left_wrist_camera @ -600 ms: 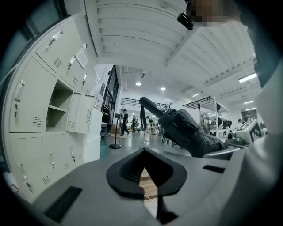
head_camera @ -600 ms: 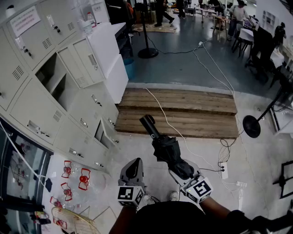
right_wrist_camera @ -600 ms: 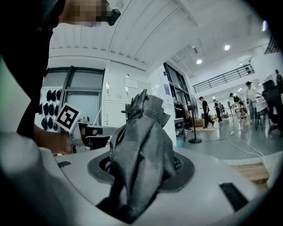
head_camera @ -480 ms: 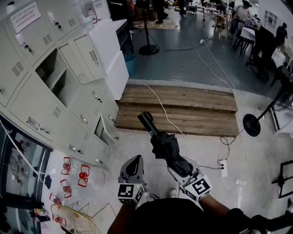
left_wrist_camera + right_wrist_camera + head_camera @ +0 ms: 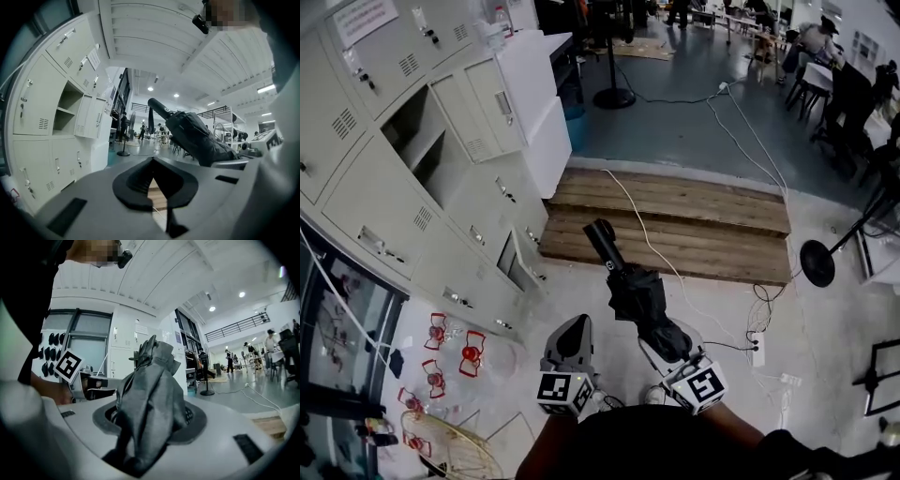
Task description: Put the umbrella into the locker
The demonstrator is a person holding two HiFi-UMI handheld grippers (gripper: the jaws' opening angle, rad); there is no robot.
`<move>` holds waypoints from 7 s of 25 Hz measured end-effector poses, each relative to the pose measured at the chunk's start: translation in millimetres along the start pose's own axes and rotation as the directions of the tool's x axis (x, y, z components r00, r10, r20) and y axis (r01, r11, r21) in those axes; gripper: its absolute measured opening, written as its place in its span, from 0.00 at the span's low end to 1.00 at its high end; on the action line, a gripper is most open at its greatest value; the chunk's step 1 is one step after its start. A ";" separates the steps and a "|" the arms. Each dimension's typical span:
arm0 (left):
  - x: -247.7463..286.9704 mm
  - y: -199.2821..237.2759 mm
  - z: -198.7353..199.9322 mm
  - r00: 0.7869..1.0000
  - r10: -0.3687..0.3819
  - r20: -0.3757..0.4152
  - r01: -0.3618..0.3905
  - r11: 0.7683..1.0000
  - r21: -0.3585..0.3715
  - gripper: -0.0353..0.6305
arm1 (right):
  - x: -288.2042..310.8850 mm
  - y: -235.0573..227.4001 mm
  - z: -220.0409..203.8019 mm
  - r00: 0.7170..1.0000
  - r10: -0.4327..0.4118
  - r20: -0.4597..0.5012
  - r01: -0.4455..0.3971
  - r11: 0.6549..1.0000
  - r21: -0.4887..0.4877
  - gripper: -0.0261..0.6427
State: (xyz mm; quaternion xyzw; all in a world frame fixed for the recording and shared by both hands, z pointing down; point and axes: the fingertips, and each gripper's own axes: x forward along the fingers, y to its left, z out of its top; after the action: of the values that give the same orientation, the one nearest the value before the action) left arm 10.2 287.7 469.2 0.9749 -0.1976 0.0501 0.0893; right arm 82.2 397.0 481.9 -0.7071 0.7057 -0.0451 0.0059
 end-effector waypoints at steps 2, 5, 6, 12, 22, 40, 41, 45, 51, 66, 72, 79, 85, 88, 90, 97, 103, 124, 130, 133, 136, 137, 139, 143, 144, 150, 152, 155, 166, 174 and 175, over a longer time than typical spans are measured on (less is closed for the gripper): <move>-2.2 5.2 -1.2 1.000 0.010 -0.002 -0.010 1.000 0.001 0.05 | 5.7 -1.4 1.6 1.000 0.001 0.009 0.000 1.000 -0.005 0.36; -8.7 22.8 -1.2 0.999 0.032 0.009 -0.032 0.999 -0.010 0.05 | 17.0 1.5 6.8 1.000 0.005 -0.008 -0.005 1.000 -0.002 0.36; -12.0 30.2 -0.9 0.999 0.043 0.012 -0.043 0.999 -0.013 0.05 | 21.0 2.9 8.5 1.000 0.004 -0.013 -0.004 1.000 0.002 0.36; -36.1 75.9 5.5 0.996 0.090 0.020 -0.090 0.996 0.001 0.05 | 51.6 17.9 7.0 0.999 -0.022 -0.032 0.022 1.000 0.008 0.36; -73.7 161.2 -0.1 0.986 0.164 0.009 -0.164 0.986 -0.004 0.05 | 121.3 63.7 3.2 1.000 0.003 0.017 -0.003 1.000 0.008 0.36; -11.8 259.4 24.2 0.957 0.288 0.032 -0.287 0.958 -0.012 0.05 | 258.7 48.6 20.3 0.983 0.181 0.002 -0.181 0.983 -0.004 0.36; -5.0 262.9 27.0 0.956 0.293 0.030 -0.292 0.956 -0.012 0.05 | 267.6 44.5 21.9 0.981 0.193 0.001 -0.193 0.981 -0.006 0.36; 20.0 278.2 34.5 0.947 0.320 0.024 -0.319 0.947 -0.018 0.05 | 298.5 27.2 27.4 0.973 0.231 -0.003 -0.231 0.973 -0.016 0.36; 52.8 294.0 43.0 0.940 0.339 0.027 -0.339 0.941 0.003 0.05 | 330.9 3.8 32.6 0.961 0.276 -0.004 -0.276 0.961 -0.015 0.36; 90.4 326.7 56.9 0.888 0.460 0.001 -0.460 0.888 -0.002 0.05 | 393.5 -27.4 32.2 0.911 0.411 -0.025 -0.412 0.911 -0.018 0.36; 92.2 338.0 56.7 0.861 0.508 0.020 -0.508 0.861 0.000 0.05 | 415.7 -34.5 30.3 0.896 0.443 -0.020 -0.444 0.896 -0.010 0.36; 90.8 364.1 56.4 0.833 0.553 0.023 -0.553 0.833 -0.002 0.05 | 446.3 -29.9 27.9 0.879 0.476 -0.019 -0.476 0.879 -0.001 0.36; 94.7 396.7 59.3 0.826 0.563 0.025 -0.563 0.826 0.005 0.05 | 481.2 -19.7 28.7 0.869 0.493 -0.029 -0.494 0.870 -0.002 0.36; 97.9 412.5 62.5 0.819 0.574 0.011 -0.573 0.819 -0.009 0.05 | 497.3 -14.1 31.2 0.861 0.508 -0.034 -0.509 0.861 -0.009 0.36; 100.9 423.8 65.5 0.820 0.573 0.017 -0.573 0.820 -0.012 0.05 | 508.8 -11.3 31.4 0.858 0.513 -0.038 -0.514 0.858 -0.015 0.36; 101.1 468.2 70.2 0.816 0.578 0.008 -0.577 0.816 -0.018 0.05 | 553.6 8.5 28.5 0.845 0.532 -0.048 -0.533 0.846 -0.007 0.36; 100.0 503.7 79.6 0.814 0.580 0.031 -0.580 0.814 -0.017 0.05 | 589.6 27.6 34.7 0.839 0.542 -0.045 -0.542 0.840 -0.002 0.36; 104.7 572.8 125.2 0.804 0.588 0.089 -0.592 0.805 0.033 0.05 | 708.4 64.8 88.7 0.836 0.548 -0.039 -0.549 0.830 -0.097 0.36; 108.8 585.2 123.7 0.759 0.646 0.079 -0.650 0.760 0.021 0.05 | 750.2 71.2 111.3 0.806 0.591 -0.019 -0.589 0.799 -0.124 0.36; 110.4 587.3 125.3 0.744 0.663 0.084 -0.666 0.746 0.007 0.05 | 767.5 75.8 125.6 0.797 0.604 0.000 -0.597 0.787 -0.155 0.36; 113.9 586.0 131.2 0.742 0.664 0.099 -0.668 0.744 0.013 0.05 | 782.1 78.9 134.3 0.796 0.605 0.009 -0.596 0.787 -0.158 0.36; 114.8 586.0 133.0 0.741 0.663 0.103 -0.668 0.744 0.016 0.05 | 786.8 80.0 136.8 0.797 0.603 0.008 -0.594 0.788 -0.162 0.36; 115.6 586.9 136.9 0.739 0.665 0.112 -0.670 0.742 0.017 0.05 | 796.3 83.8 142.1 0.797 0.604 0.001 -0.594 0.785 -0.174 0.36; 115.7 588.6 145.5 0.735 0.664 0.135 -0.672 0.741 0.014 0.05 | 813.9 94.2 154.4 0.797 0.603 -0.024 -0.595 0.778 -0.201 0.36; 115.8 588.9 146.6 0.736 0.663 0.137 -0.671 0.741 0.012 0.05 | 818.3 96.8 158.1 0.798 0.602 -0.029 -0.594 0.778 -0.202 0.36; 117.1 590.6 152.3 0.741 0.655 0.149 -0.663 0.748 0.007 0.05 | 848.9 114.2 177.5 0.805 0.587 -0.086 -0.589 0.771 -0.241 0.36; 117.6 590.8 154.6 0.742 0.652 0.155 -0.661 0.750 0.007 0.05 | 858.6 118.3 181.2 0.806 0.582 -0.103 -0.587 0.768 -0.257 0.36; 117.3 592.0 155.1 0.743 0.651 0.159 -0.660 0.751 0.007 0.05 | 870.9 124.3 185.1 0.805 0.578 -0.129 -0.589 0.758 -0.280 0.36; 116.0 599.5 153.3 0.737 0.657 0.156 -0.665 0.747 -0.002 0.05 | 915.4 150.3 181.5 0.788 0.557 -0.263 -0.615 0.692 -0.377 0.36; 120.4 602.9 150.1 0.744 0.651 0.150 -0.658 0.753 -0.003 0.05 | 936.9 160.0 185.3 0.777 0.544 -0.317 -0.630 0.680 -0.376 0.37; 121.2 603.3 149.9 0.745 0.650 0.148 -0.657 0.754 -0.006 0.05 | 938.6 161.1 183.8 0.773 0.543 -0.330 -0.635 0.673 -0.379 0.38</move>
State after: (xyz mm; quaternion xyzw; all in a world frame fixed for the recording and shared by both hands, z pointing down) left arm -107.1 -333.5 431.7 0.8470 -0.5306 0.0138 0.0290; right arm -65.2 -551.0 339.2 -0.4120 0.8822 0.0646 -0.2184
